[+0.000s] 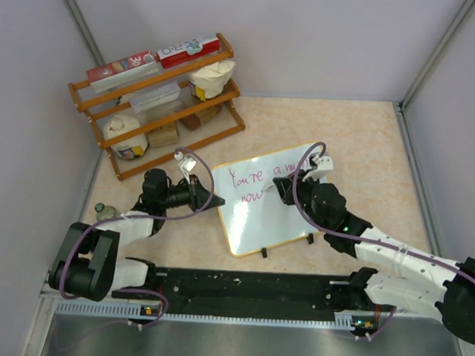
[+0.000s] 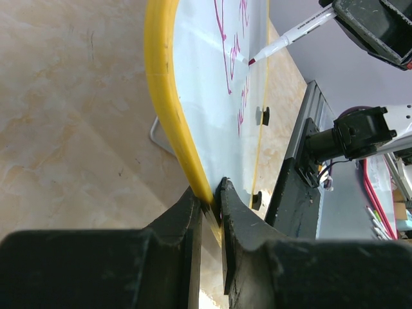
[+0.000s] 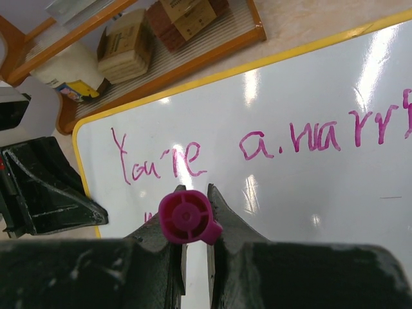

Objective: Write a sentence on the whiteboard
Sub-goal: Write a sentence on the whiteboard, then put down the whiteboard marker without the cap at the corner of the board.

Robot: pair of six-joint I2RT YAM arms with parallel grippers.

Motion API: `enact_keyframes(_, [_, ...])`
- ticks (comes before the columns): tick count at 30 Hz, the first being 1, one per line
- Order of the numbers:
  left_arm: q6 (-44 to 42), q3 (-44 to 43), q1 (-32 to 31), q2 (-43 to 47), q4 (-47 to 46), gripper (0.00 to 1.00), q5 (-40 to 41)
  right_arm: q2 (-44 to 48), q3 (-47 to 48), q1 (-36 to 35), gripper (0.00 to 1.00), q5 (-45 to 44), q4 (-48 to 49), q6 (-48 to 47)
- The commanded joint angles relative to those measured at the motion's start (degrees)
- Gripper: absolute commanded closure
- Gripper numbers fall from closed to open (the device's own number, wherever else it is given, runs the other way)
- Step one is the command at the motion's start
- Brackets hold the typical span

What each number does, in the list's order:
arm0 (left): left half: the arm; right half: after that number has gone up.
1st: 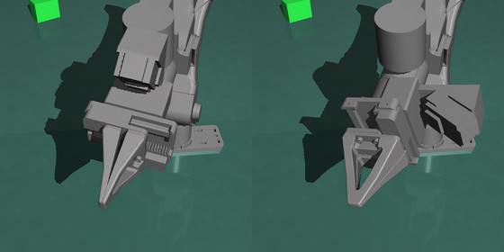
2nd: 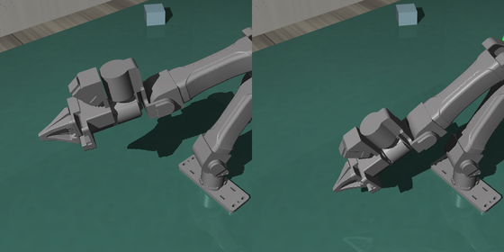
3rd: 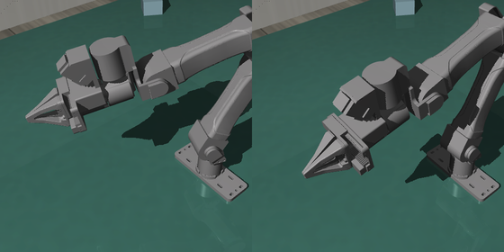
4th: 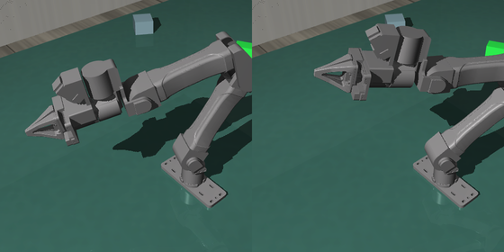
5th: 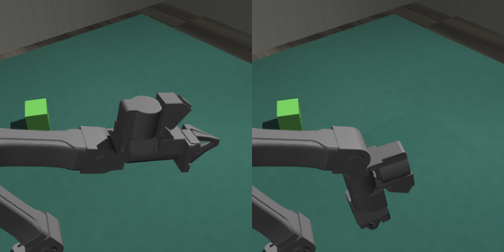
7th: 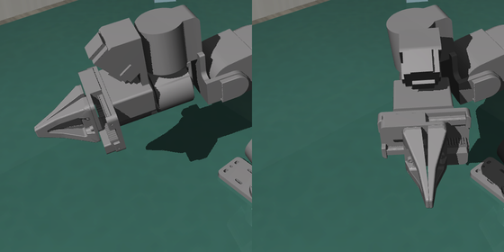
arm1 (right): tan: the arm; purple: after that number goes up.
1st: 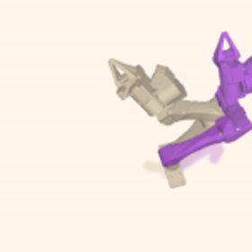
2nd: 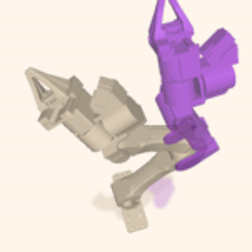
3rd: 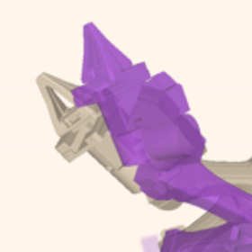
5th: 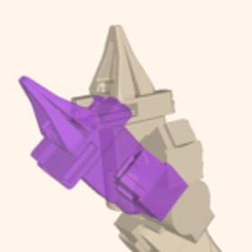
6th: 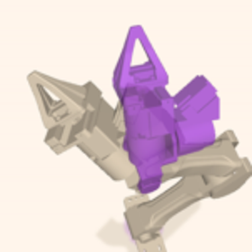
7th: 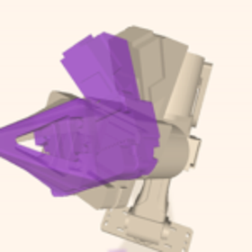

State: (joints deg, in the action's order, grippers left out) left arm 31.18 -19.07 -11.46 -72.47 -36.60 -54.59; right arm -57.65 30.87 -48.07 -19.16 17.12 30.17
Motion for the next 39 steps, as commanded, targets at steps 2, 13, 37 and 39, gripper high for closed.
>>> enact_keyframes(2, [-4.5,0.0,0.0,0.7,-2.0,1.0,2.3,1.4,0.9,1.1,1.0,0.1,-0.7,-1.1])
enact_keyframes(13, [-4.6,0.2,0.0,2.0,-1.7,0.95,2.7,13.4,-2.0,2.2,1.0,2.3,-5.7,1.6])
enact_keyframes(37, [-5.7,3.1,0.1,26.7,15.0,0.12,23.6,28.9,-11.1,2.4,1.0,12.5,-24.6,19.0])
enact_keyframes(39, [-5.3,3.1,0.0,31.7,17.6,0.06,26.7,29.3,-11.4,2.4,1.0,13.2,-26.4,21.1])
